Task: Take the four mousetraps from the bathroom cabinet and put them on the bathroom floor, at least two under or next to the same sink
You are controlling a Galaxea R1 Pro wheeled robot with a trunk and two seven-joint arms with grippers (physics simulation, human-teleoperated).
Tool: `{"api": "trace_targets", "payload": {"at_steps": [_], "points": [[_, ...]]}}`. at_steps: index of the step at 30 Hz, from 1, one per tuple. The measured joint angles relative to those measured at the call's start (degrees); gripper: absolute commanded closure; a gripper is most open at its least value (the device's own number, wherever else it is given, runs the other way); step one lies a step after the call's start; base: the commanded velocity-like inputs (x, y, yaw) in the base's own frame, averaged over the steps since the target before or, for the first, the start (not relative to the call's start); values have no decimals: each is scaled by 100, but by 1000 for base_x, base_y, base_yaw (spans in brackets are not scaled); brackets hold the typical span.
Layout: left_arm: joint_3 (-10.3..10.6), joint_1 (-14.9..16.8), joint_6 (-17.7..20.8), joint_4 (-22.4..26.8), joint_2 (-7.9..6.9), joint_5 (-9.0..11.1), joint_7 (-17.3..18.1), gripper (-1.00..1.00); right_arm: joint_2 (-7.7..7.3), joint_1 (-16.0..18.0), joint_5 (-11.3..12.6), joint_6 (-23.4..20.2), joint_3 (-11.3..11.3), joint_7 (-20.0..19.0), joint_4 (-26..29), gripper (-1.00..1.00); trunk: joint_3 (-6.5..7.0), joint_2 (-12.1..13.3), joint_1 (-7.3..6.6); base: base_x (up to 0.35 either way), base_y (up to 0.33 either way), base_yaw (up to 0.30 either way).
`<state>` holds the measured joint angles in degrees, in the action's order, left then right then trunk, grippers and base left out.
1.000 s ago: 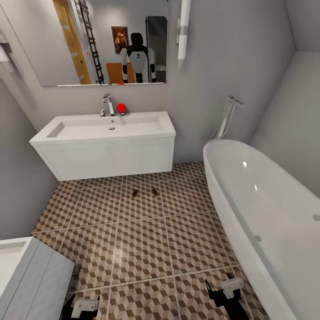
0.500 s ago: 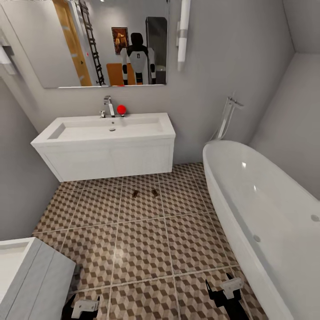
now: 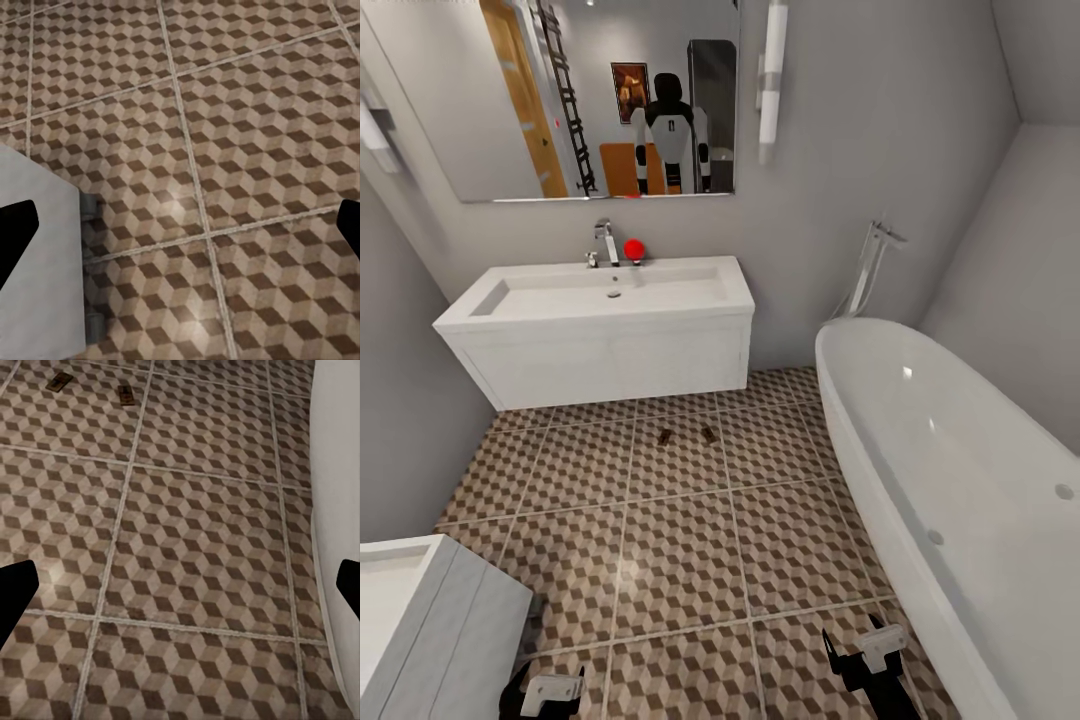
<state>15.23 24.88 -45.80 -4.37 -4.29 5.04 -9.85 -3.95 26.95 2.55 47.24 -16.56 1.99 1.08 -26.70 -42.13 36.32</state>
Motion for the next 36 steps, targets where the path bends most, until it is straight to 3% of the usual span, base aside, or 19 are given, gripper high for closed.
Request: {"api": "trace_targets", "payload": {"at_steps": [36], "points": [[0, -1, -2, 0, 3, -1, 0, -100, 26, -1, 0, 0, 0, 0, 0, -100, 649, 1447, -792, 0, 0, 0]]}}
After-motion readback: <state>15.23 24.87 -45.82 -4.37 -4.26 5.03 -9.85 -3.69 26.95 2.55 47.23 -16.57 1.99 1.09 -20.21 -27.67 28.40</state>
